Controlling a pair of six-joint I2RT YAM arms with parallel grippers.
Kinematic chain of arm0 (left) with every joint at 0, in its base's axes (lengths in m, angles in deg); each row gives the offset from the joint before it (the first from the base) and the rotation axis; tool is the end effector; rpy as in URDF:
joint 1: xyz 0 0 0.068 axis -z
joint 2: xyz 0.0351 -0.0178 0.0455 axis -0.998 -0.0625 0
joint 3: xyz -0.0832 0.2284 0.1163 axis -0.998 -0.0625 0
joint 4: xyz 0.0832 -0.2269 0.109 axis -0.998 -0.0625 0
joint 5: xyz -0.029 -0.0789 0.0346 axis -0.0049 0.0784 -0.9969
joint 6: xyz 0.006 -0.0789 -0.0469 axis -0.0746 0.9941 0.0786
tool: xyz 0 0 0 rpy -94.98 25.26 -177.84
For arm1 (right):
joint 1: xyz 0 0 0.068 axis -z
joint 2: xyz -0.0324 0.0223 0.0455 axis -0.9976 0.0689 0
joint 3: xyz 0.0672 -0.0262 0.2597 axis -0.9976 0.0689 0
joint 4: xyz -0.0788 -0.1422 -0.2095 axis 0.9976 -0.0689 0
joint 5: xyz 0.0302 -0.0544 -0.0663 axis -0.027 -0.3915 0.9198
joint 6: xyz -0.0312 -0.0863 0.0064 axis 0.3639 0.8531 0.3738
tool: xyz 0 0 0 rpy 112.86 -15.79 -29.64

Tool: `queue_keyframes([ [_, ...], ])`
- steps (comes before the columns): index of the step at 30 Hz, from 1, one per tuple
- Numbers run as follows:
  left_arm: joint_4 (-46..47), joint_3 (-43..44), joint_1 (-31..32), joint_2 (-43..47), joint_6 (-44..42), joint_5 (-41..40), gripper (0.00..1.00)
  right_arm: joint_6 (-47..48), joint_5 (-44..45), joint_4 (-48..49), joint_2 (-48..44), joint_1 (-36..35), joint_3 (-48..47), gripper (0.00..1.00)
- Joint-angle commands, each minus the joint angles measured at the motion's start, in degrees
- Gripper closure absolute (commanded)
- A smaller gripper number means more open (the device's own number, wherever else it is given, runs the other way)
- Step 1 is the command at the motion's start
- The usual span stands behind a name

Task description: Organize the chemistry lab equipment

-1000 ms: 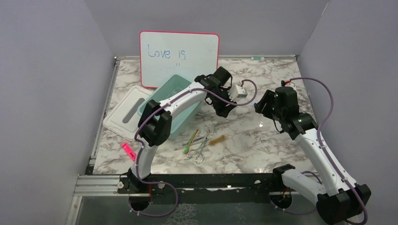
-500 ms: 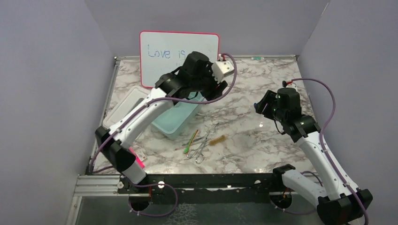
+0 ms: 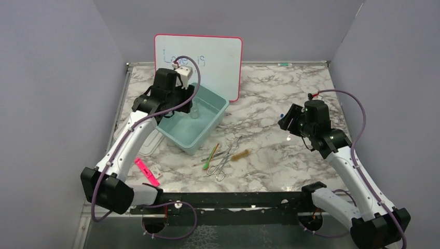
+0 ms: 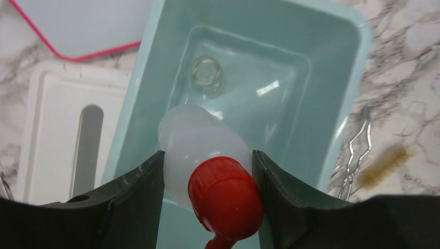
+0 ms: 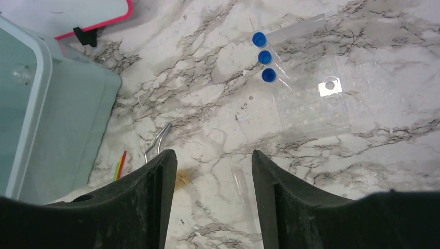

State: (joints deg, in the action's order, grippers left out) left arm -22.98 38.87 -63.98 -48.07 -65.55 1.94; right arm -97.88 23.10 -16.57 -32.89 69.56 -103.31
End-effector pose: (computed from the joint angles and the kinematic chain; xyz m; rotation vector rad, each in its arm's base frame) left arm 0.2973 -0.1245 0.3417 0.4598 2.1727 -0.2325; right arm 0.2291 0.0597 0.2745 0.3608 2.2133 0.3633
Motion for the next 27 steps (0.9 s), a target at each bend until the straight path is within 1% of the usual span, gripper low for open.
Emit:
queue_keyframes([
  [1, 0.33, -6.36, -6.04, 1.70, 5.07, 4.40, 0.62, 0.74, -2.77, 1.53, 0.23, 0.23, 0.92, 0.40],
  [4, 1.80, -9.36, -9.02, 0.44, 5.33, 6.69, 0.62, 0.95, -3.37, 1.93, 0.87, 0.18, 1.22, 0.40],
  [8, 5.87, -11.77, -10.18, -2.21, 5.93, 9.78, 0.62, 1.14, -4.83, 2.81, 1.47, 0.18, 1.74, 0.40],
  [14, 10.99, -12.48, -10.33, -7.34, 7.63, 7.92, 0.61, 1.13, -5.00, 3.42, 2.52, 0.23, 2.00, 0.40],
  [16, 12.34, -12.89, -10.26, -8.93, 7.70, 7.05, 0.61, 1.14, -6.58, 3.49, 2.92, 0.17, 2.02, 0.41],
  [20, 13.47, -12.16, -10.38, -13.05, 6.54, 3.97, 0.61, 1.05, -7.06, 4.66, 3.18, 0.22, 2.79, 0.41],
  [22, 13.52, -11.61, -10.39, -14.53, 6.57, 4.77, 0.60, 1.20, -7.17, 4.77, 3.66, 0.23, 2.69, 0.41],
  [25, 14.85, -12.08, -10.44, -15.37, 7.47, 4.62, 0.56, 1.32, -7.06, 4.32, 4.38, 0.21, 2.04, 0.41],
  [27, 15.05, -12.02, -10.40, -16.00, 8.76, 2.74, 0.48, 1.55, -7.03, 4.31, 4.25, 0.23, 1.80, 0.41],
])
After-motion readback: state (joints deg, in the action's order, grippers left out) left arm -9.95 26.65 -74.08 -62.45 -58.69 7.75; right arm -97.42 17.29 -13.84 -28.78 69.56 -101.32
